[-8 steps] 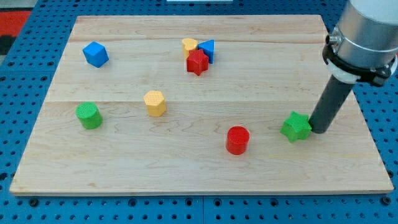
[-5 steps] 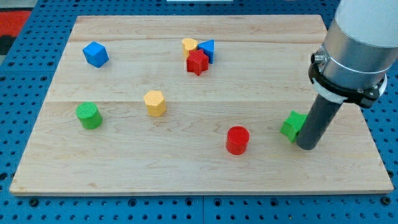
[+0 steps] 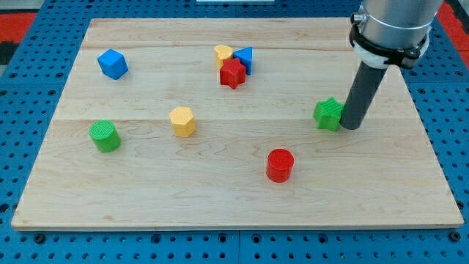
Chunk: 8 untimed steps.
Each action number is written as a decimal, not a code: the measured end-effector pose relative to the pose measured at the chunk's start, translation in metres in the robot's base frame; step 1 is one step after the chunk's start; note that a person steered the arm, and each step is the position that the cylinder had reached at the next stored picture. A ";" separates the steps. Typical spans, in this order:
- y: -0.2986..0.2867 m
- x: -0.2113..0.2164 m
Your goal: Slide the green star to the red star
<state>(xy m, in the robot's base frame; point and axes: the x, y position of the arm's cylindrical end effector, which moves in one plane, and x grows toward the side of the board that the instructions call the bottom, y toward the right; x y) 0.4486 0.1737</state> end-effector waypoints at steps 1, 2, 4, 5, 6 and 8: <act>-0.005 -0.019; -0.040 -0.035; -0.097 -0.019; -0.099 0.006; -0.128 0.001; -0.152 -0.014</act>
<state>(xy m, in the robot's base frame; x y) 0.4345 0.0218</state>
